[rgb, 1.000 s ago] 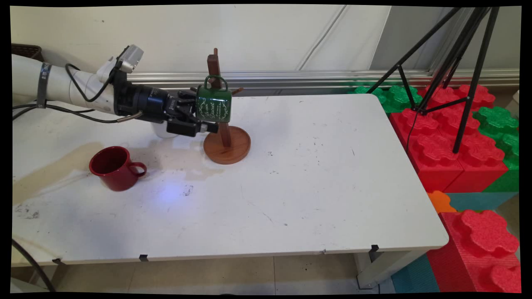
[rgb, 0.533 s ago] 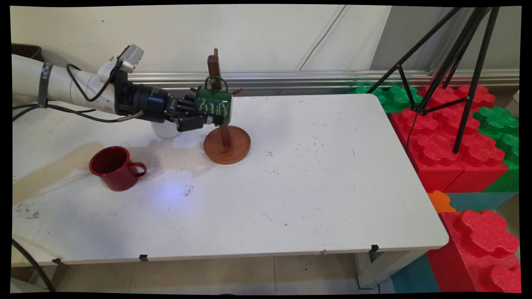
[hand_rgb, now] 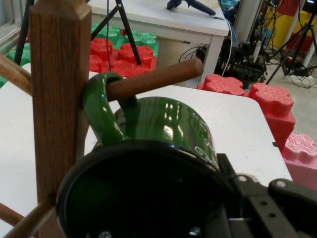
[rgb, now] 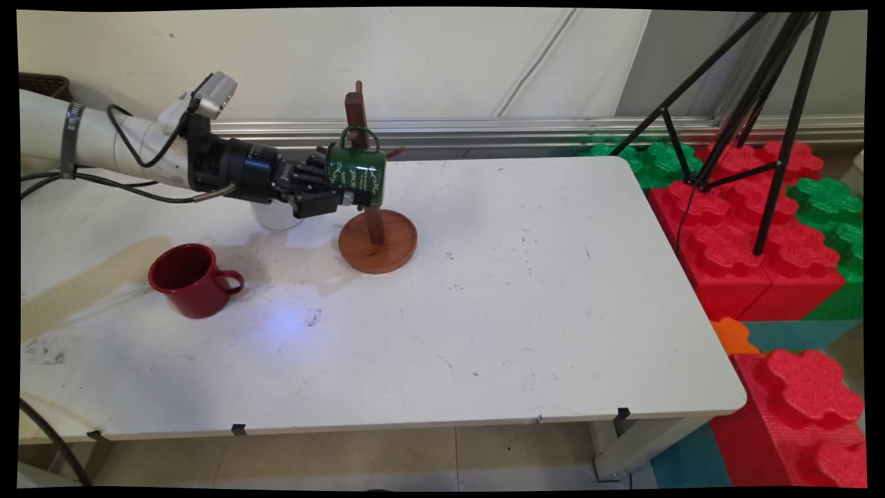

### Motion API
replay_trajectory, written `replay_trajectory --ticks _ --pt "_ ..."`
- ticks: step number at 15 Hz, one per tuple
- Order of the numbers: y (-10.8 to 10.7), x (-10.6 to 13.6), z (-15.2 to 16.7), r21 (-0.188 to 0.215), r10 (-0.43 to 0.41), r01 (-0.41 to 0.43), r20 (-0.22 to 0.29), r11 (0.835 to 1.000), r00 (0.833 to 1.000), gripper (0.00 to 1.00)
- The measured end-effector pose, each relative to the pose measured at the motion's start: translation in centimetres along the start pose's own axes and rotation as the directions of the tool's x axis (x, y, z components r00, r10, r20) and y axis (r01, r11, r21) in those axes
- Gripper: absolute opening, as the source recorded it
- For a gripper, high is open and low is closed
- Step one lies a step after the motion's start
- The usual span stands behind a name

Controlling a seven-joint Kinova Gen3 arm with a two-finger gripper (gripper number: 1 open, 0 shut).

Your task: Place the picked object on the table

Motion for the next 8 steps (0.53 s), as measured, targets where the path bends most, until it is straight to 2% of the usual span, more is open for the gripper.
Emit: replay_trajectory --ticks 8 --pt "0.82 1.03 -0.48 -0.02 0.01 -0.01 -0.024 1.0 1.0 0.0"
